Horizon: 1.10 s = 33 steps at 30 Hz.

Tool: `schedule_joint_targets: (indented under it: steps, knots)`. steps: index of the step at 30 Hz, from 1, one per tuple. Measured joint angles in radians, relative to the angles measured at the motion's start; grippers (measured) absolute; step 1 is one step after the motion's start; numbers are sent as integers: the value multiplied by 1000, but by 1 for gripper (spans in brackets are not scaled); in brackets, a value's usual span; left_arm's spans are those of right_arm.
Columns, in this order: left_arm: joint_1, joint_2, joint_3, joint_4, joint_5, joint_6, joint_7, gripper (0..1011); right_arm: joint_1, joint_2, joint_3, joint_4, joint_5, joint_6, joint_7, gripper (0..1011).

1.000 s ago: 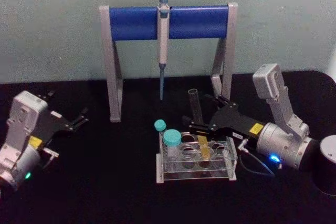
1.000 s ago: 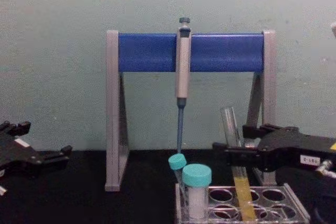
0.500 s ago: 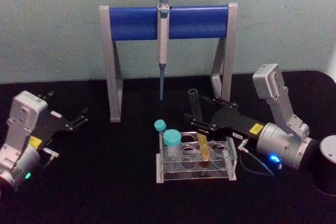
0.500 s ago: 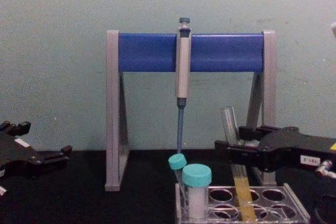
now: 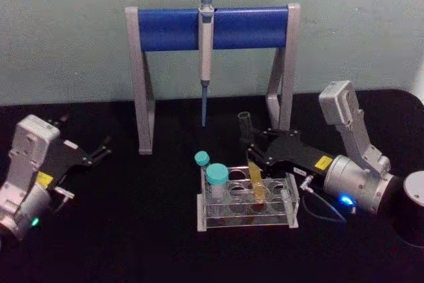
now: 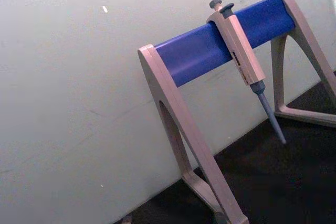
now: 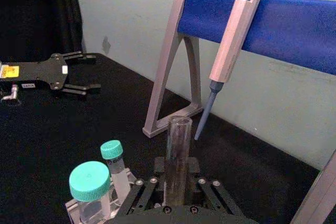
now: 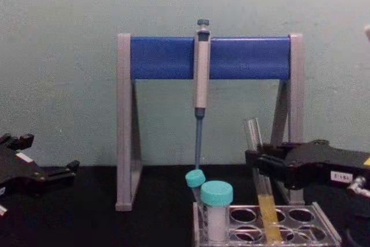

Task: Pick up the test tube from the test tube rack, shake it, then place it back into the test tube rack.

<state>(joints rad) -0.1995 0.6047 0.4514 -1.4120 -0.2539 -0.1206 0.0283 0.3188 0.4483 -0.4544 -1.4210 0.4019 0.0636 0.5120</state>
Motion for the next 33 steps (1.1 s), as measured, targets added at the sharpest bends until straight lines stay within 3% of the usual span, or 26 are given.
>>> schedule_joint_targets:
  steps: [3,27,33]
  knots:
    - [0,0,0,0,0,0,0,1001,0,0,0,0,0,0,0,233]
    - [0,0,0,0,0,0,0,1001,0,0,0,0,0,0,0,228]
    - [0,0,0,0,0,0,0,1001,-8,4,6,-13,10,-24,16,228]
